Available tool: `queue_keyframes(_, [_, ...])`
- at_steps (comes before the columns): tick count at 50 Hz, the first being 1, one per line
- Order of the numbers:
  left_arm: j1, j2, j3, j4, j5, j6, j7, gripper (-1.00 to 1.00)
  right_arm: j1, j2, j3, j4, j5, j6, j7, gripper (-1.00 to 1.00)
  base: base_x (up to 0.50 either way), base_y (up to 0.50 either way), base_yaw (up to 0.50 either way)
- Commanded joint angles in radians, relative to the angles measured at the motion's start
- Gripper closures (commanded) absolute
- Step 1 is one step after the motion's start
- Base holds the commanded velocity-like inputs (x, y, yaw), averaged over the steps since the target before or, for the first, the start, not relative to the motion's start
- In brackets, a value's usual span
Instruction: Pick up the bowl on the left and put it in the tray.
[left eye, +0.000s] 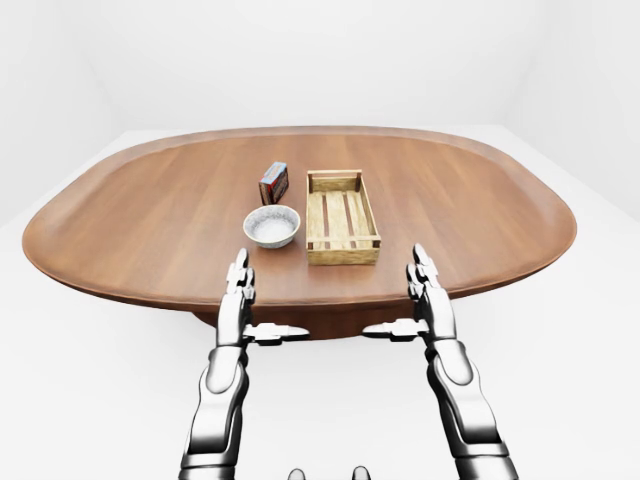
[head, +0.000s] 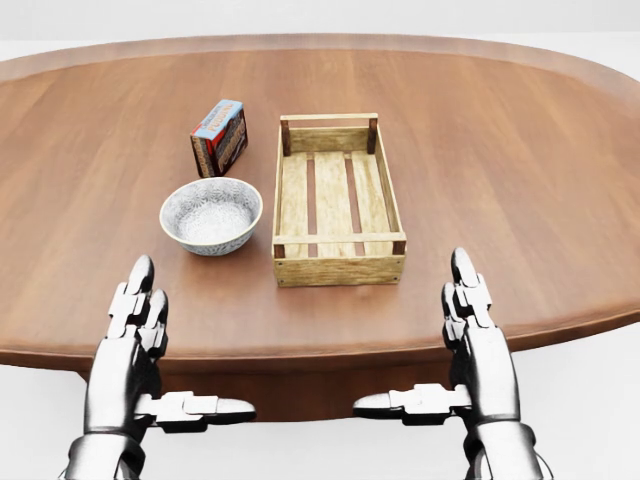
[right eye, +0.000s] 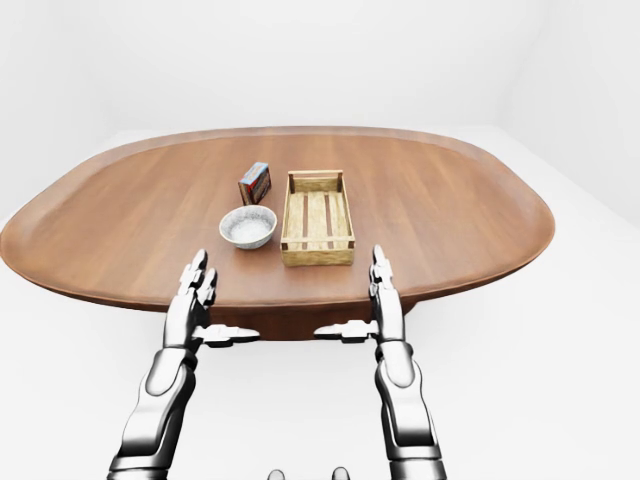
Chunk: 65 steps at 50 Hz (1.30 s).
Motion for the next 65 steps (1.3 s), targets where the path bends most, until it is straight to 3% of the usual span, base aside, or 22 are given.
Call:
queue_keyframes(1, [0.007, 0.014, 0.032, -0.030, -0.037, 0.015, -0.039, -1.00, 0.014, -0.010, -0.018, -0.046, -0.029, 0.030, -0.001, -0.99, 0.00, 0.00, 0.00])
queue_keyframes(3, [0.011, 0.016, 0.039, -0.062, -0.047, 0.035, -0.039, -1.00, 0.014, -0.008, -0.013, -0.054, -0.038, 0.036, -0.005, -0.99, 0.00, 0.00, 0.00])
queue_keyframes(9, [0.010, 0.021, 0.063, -0.095, -0.074, 0.049, -0.038, -1.00, 0.013, -0.006, -0.008, -0.060, -0.048, 0.052, -0.009, -0.99, 0.00, 0.00, 0.00])
queue_keyframes(13, [0.018, 0.025, 0.079, -0.149, -0.099, 0.082, -0.040, -1.00, 0.034, -0.005, -0.001, -0.125, -0.060, 0.077, -0.010, -0.99, 0.00, 0.00, 0.00])
queue_keyframes(27, [0.043, 0.041, 0.164, -0.395, -0.178, 0.082, -0.042, -1.00, 0.085, 0.001, 0.021, -0.277, -0.093, 0.077, -0.001, -0.99, 0.00, 0.00, 0.00])
queue_keyframes(47, [0.024, 0.054, 0.222, -0.460, -0.192, 0.082, -0.020, -1.00, 0.257, -0.014, 0.134, -0.857, -0.189, 0.077, 0.035, -0.99, 0.00, 0.00, 0.00])
queue_keyframes(65, [0.007, 0.067, 0.248, -0.462, -0.217, 0.082, -0.010, -1.00, 0.271, -0.033, 0.139, -0.939, -0.241, 0.077, 0.061, -0.98, 0.00, 0.00, 0.00])
